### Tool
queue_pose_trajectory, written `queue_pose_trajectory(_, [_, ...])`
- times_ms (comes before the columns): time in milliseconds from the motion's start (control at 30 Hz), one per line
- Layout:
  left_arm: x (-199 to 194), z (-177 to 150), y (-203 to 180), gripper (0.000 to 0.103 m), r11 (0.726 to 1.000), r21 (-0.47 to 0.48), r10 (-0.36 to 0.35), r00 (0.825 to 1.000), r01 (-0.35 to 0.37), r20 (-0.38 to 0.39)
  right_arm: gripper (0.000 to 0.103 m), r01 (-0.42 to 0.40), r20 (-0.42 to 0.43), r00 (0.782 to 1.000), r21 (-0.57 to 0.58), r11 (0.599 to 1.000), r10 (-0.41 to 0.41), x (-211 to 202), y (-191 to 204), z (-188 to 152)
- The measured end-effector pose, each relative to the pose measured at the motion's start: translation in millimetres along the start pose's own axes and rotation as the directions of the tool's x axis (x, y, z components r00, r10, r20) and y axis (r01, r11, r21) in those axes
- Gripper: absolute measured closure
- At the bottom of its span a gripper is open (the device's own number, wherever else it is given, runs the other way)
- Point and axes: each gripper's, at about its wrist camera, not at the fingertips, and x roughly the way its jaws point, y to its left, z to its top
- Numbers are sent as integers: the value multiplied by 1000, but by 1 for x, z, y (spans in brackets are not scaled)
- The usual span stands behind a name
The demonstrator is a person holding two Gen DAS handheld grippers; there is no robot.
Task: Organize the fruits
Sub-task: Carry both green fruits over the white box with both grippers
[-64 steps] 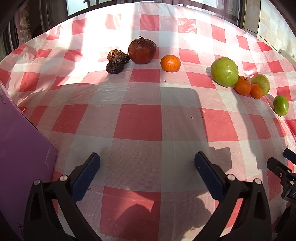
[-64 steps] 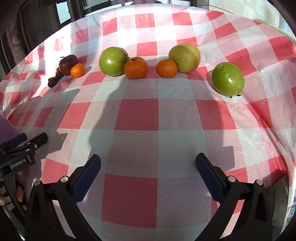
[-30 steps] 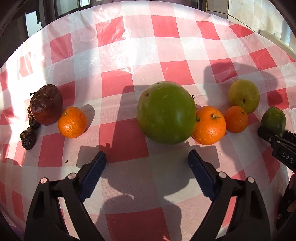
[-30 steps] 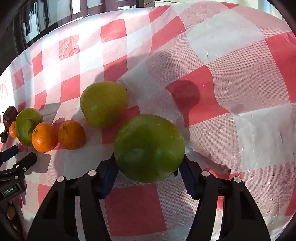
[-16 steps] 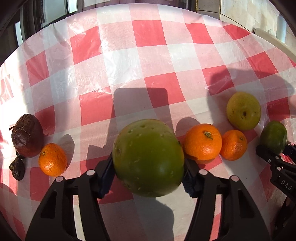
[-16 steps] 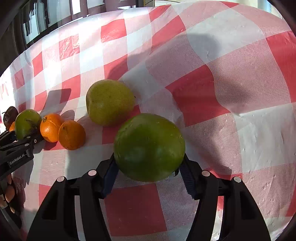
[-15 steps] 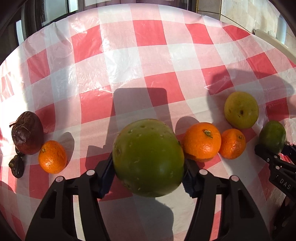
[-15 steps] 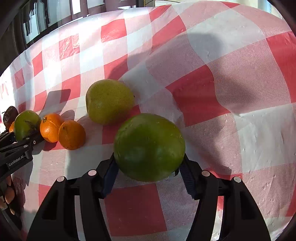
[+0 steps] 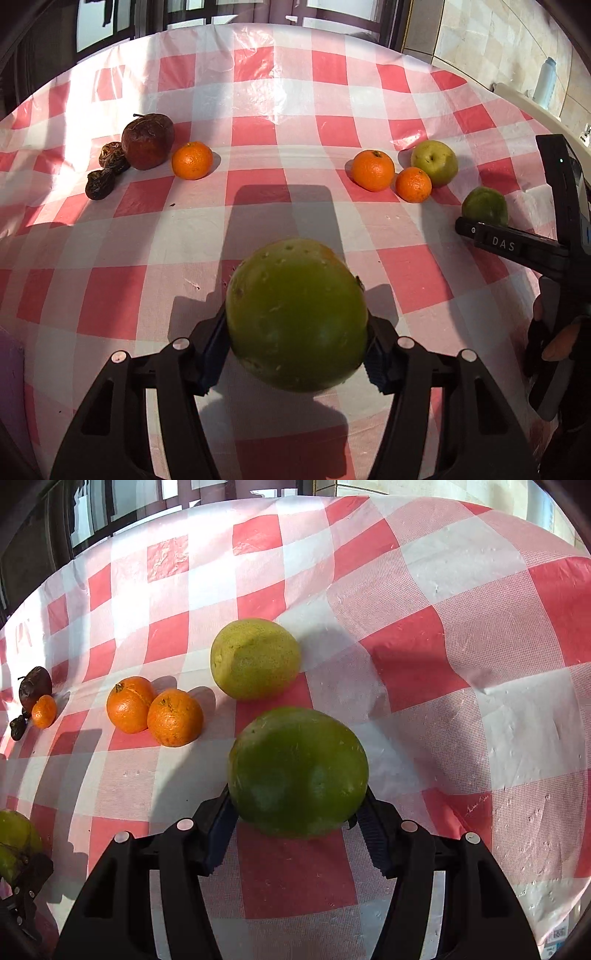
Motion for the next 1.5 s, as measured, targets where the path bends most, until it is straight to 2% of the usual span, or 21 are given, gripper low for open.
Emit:
queue_pose_trajectory(133, [-36, -43, 20, 42, 1000, -18, 23, 1000, -23, 8, 43, -67, 6, 998, -61, 996, 67, -34, 41, -45])
queue_pose_trajectory(267, [-74, -73, 46, 42, 998, -46, 44, 998, -42, 44, 43, -141, 4, 990, -156, 978, 144, -63, 85, -82])
queue_pose_trajectory(367, [-112, -81, 61, 42, 996, -86, 35, 994, -27, 101, 43, -230, -18, 973, -174, 957, 230, -78, 104, -94])
queue_pose_trajectory(467, [-156, -84, 76, 42, 993, -111, 46, 983, -26, 178, 43, -268, -5, 962, -212, 940, 273, -100, 122, -96])
queue_pose_trajectory(567, [-202, -83, 94, 42, 988, -154, 61, 969, -25, 238, 43, -395, -4, 915, -213, 894, 404, -128, 139, -96])
queue_pose_trajectory(667, [-246, -82, 116, 42, 982, -184, 94, 952, -41, 291, 43, -483, 20, 863, -257, 837, 505, -160, 164, -92])
queue_pose_trajectory(800, [-290, -92, 152, 42, 967, -226, 187, 927, -116, 326, 43, -605, 6, 769, -315, 731, 639, -200, 204, -85])
queue_pose_trajectory(867, [-302, -100, 171, 42, 955, -250, 235, 921, -160, 309, 43, -636, -13, 736, -356, 685, 677, -218, 228, -84])
queue_pose_trajectory(967, [-306, -109, 198, 42, 941, -256, 284, 927, -221, 244, 43, -675, -64, 688, -420, 606, 723, -240, 265, -82])
queue_pose_trajectory(1033, [-302, -115, 213, 42, 932, -235, 322, 928, -277, 185, 43, -680, -89, 673, -465, 567, 734, -254, 292, -82])
queue_pose_trajectory(1100, [-295, -121, 228, 42, 933, -227, 314, 941, -281, 128, 43, -679, -117, 663, -508, 529, 739, -265, 321, -83])
queue_pose_trajectory(1167, [-284, -125, 244, 42, 934, -226, 297, 953, -276, 62, 43, -674, -155, 669, -539, 505, 727, -267, 350, -85])
queue_pose_trajectory(1233, [-270, -131, 252, 42, 936, -203, 294, 956, -288, 1, 43, -651, -195, 696, -577, 493, 691, -262, 380, -88])
queue_pose_trajectory(1300, [-260, -134, 257, 42, 944, -181, 272, 961, -277, -52, 43, -605, -242, 752, -624, 495, 613, -247, 408, -94])
queue_pose_trajectory(1367, [-255, -133, 256, 42, 960, -162, 217, 973, -228, -83, 43, -544, -277, 811, -682, 489, 516, -228, 430, -102])
queue_pose_trajectory(1433, [-246, -132, 250, 42, 966, -110, 218, 965, -235, -143, 43, -474, -300, 867, -744, 471, 399, -207, 447, -113])
queue_pose_trajectory(1500, [-235, -134, 249, 42, 973, -62, 205, 953, -224, -224, 44, -409, -305, 907, -802, 435, 290, -189, 456, -124])
